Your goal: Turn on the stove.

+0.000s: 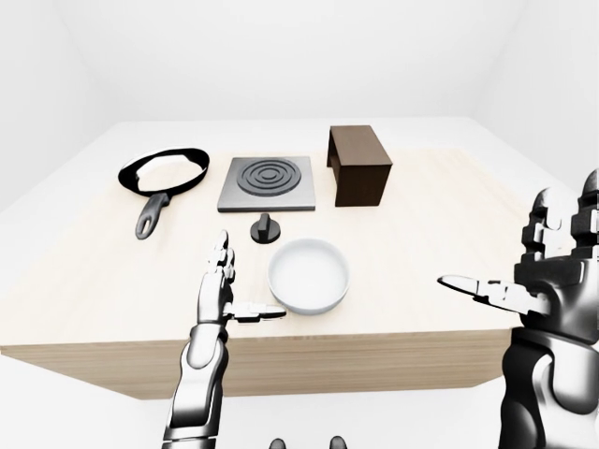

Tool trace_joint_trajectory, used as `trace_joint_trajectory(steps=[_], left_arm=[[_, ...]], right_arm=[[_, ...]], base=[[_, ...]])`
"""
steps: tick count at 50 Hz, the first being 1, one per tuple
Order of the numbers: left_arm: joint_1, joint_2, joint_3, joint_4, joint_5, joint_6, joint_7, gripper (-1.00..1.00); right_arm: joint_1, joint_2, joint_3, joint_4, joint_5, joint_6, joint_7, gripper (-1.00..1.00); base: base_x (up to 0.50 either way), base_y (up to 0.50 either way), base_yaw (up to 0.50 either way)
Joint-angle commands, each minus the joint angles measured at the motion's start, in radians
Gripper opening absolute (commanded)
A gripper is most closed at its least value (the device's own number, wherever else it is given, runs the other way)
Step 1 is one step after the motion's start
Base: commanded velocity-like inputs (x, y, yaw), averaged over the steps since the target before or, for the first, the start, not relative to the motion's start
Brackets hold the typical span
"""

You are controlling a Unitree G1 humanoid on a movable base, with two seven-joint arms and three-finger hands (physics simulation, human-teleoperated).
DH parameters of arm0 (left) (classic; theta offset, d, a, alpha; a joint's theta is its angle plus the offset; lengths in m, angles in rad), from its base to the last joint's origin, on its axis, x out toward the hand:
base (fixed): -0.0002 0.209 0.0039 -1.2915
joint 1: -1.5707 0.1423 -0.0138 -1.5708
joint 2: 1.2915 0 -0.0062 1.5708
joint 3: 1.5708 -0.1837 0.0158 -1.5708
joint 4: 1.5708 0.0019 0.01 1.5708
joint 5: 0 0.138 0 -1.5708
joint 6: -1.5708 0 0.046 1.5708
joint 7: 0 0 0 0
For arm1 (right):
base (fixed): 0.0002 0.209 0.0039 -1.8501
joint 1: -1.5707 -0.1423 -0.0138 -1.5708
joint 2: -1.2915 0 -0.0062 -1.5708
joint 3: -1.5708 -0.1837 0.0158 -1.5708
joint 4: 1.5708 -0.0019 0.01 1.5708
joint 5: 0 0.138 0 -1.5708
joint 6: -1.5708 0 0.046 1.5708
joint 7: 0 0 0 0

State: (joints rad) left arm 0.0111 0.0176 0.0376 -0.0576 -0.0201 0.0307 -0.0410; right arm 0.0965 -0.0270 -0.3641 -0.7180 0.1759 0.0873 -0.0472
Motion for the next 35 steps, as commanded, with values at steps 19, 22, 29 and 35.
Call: trace_joint_trajectory(steps=[19,22,29,35], left_arm=[[-0.004,-0.001,-0.003,0.005,0.001,-0.003,0.002,1.0],[-0.003,-0.001,-0.003,0.007,0.001,-0.006,0.001,1.0],[0.001,-0.001,-0.003,-0.009,0.0,0.006,0.002,1.0],[0.003,-0.001,-0.003,-0.015,0.0,0.009,0.001,1.0]], right_arm=[[0.0,0.001,-0.011,-0.016,0.004,0.0,0.011,1.0],[0.002,0.002,-0.011,-0.004,0.005,0.0,0.013,1.0],[0.002,0.0,-0.013,-0.014,0.009,0.0,0.01,1.0],[0.002,0.001,-0.009,-0.013,0.006,0.0,0.01,1.0]], base=[[0.32,0.0,0.0],[0.32,0.0,0.0],[0.33,0.0,0.0],[0.32,0.0,0.0]])
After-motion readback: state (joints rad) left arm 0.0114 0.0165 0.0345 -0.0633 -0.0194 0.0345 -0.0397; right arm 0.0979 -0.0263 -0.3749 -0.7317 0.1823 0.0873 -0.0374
